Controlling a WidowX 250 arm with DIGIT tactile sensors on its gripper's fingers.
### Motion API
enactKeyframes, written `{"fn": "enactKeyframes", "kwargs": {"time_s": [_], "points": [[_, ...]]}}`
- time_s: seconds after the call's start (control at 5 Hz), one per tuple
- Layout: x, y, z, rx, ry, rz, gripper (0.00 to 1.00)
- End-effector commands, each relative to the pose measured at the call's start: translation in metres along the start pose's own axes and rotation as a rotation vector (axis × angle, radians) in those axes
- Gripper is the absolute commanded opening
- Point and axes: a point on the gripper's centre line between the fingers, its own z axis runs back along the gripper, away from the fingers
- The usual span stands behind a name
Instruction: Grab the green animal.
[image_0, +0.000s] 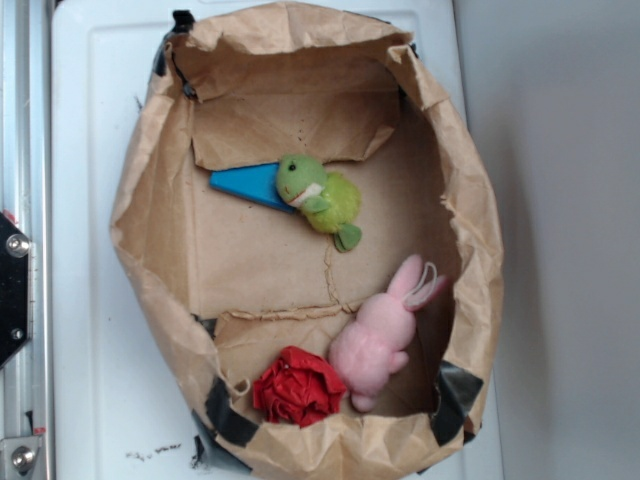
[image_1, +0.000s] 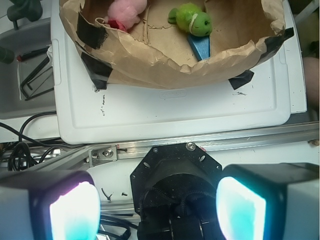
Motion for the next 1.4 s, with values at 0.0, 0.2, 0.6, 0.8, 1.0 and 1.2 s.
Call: {"fn": "enactKeyframes", "kwargs": {"time_s": [0.0, 0.2, 0.6, 0.8, 1.0, 1.2], "points": [[0.0, 0.0, 0.0, 0.0, 0.0, 0.0, 1.0], [0.046, -0.006, -0.035, -0.01, -0.023, 0.048, 1.0], [0.141, 0.01, -0.094, 0.026, -0.048, 0.037, 1.0], [0.176, 0.017, -0.109, 0.01, -0.082, -0.134, 1.0], [0.191, 0.027, -0.114, 0.036, -0.06, -0.076, 1.0], [0.191, 0.027, -0.114, 0.036, -0.06, -0.076, 1.0]]}}
